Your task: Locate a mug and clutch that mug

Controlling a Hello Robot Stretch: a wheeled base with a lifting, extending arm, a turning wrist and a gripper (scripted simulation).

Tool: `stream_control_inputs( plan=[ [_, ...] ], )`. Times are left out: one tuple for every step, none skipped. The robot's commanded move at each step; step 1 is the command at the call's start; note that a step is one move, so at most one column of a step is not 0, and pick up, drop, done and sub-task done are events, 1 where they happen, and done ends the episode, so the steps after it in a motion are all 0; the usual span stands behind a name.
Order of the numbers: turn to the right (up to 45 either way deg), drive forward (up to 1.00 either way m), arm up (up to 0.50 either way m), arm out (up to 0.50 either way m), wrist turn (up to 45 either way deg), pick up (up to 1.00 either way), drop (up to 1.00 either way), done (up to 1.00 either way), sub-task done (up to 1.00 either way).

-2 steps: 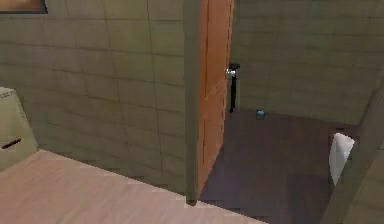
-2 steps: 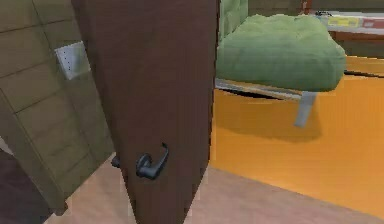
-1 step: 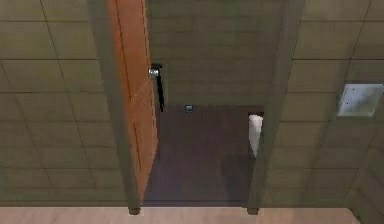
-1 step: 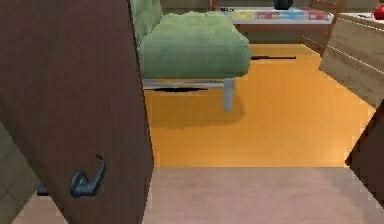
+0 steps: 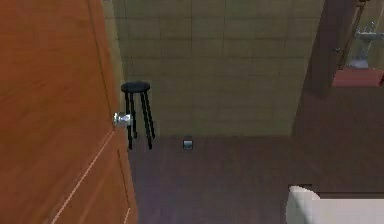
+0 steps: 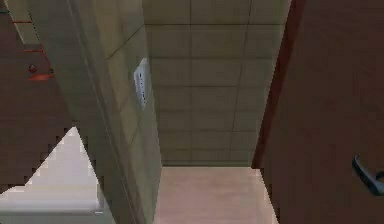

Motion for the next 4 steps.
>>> stream_control_inputs(
  plan=[
    [0.0,0.4,0.0,0.0,0.0,0.0,0.0,0.0,0.0],
    [18.0,0.0,0.0,0.0,0.0,0.0,0.0,0.0,0.0],
    [0.0,0.8,0.0,0.0,0.0,0.0,0.0,0.0,0.0],
    [27.0,0.0,0.0,0.0,0.0,0.0,0.0,0.0,0.0]
  ],
)
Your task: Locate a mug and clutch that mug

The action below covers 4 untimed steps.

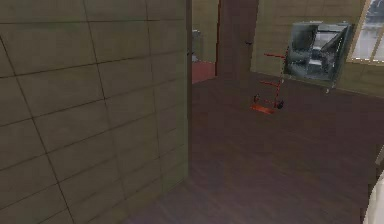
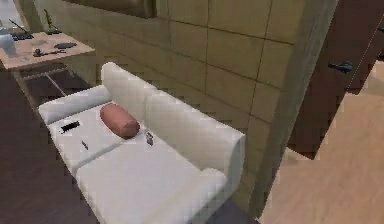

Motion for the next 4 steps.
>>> stream_control_inputs(
  plan=[
    [0.0,0.45,0.0,0.0,0.0,0.0,0.0,0.0,0.0],
    [21.0,0.0,0.0,0.0,0.0,0.0,0.0,0.0,0.0],
    [0.0,1.0,0.0,0.0,0.0,0.0,0.0,0.0,0.0],
    [3.0,0.0,0.0,0.0,0.0,0.0,0.0,0.0,0.0]
  ],
)
